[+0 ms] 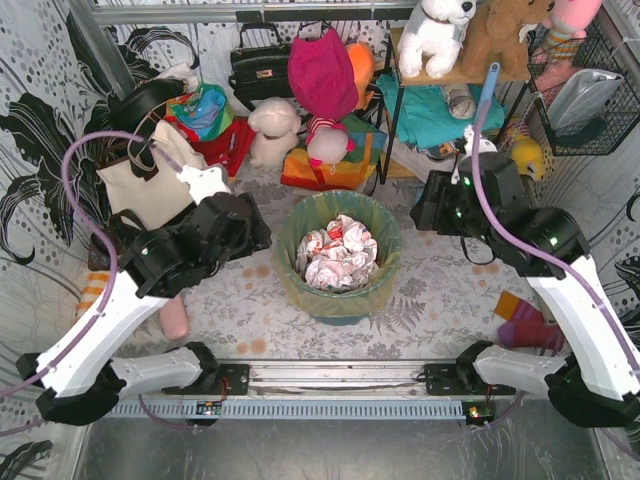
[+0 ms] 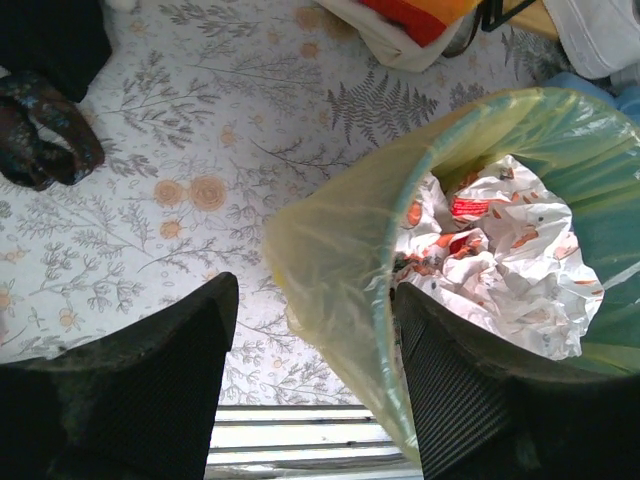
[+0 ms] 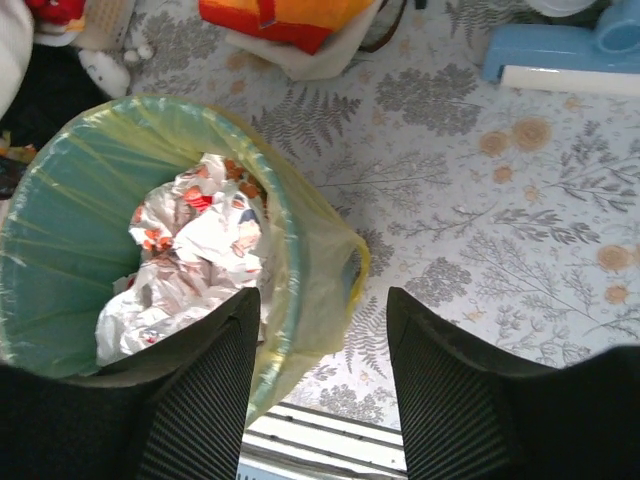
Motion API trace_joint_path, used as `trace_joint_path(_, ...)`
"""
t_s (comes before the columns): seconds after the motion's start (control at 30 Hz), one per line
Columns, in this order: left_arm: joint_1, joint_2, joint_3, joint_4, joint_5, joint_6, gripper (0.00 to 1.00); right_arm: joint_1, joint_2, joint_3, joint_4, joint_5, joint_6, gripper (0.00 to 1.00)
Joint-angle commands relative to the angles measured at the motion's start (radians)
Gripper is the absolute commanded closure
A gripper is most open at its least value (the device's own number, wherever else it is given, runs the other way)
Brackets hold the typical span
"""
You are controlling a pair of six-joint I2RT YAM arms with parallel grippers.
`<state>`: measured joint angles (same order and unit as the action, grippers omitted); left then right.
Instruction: Tie the trash bag
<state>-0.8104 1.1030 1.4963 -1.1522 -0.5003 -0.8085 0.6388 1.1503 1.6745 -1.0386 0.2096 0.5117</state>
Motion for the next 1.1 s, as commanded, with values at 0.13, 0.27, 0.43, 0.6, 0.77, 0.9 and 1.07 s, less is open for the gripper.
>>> trace_joint_path(0.13, 0.007, -0.197, -0.214, -0.031, -0.126, -0.153, 0.27, -0.006, -0.216, -0.255, 0.058, 0.148, 0.075, 0.49)
trace_joint_path(0.27, 0.007, -0.307, -0.39, 0.02, -0.115, -0.209, 0.25, -0.008, -0.265, -0.403, 0.103, 0.15, 0.105, 0.49)
trace_joint_path(0.43, 0.007, -0.451, -0.64, 0.166, -0.049, -0.242, 0.23, -0.012, -0.3, -0.567, 0.141, 0.121, 0.141, 0.5)
trace_joint_path(0.6, 0.007, -0.564, -0.828, 0.361, 0.027, -0.217, 0.22, -0.046, -0.354, -0.73, 0.229, 0.065, 0.109, 0.5)
trace_joint_path(0.77, 0.006, -0.551, -0.921, 0.463, 0.025, -0.187, 0.22, -0.048, -0.441, -0.92, 0.402, 0.034, 0.089, 0.5)
trace_joint_path(0.9, 0.007, -0.542, -1.019, 0.578, 0.059, -0.183, 0.23, -0.048, -0.518, -1.048, 0.462, 0.041, 0.149, 0.5)
trace_joint_path(1.07, 0.005, -0.514, -1.157, 0.723, 0.112, -0.213, 0.26, -0.048, -0.605, -1.216, 0.589, -0.008, 0.228, 0.5)
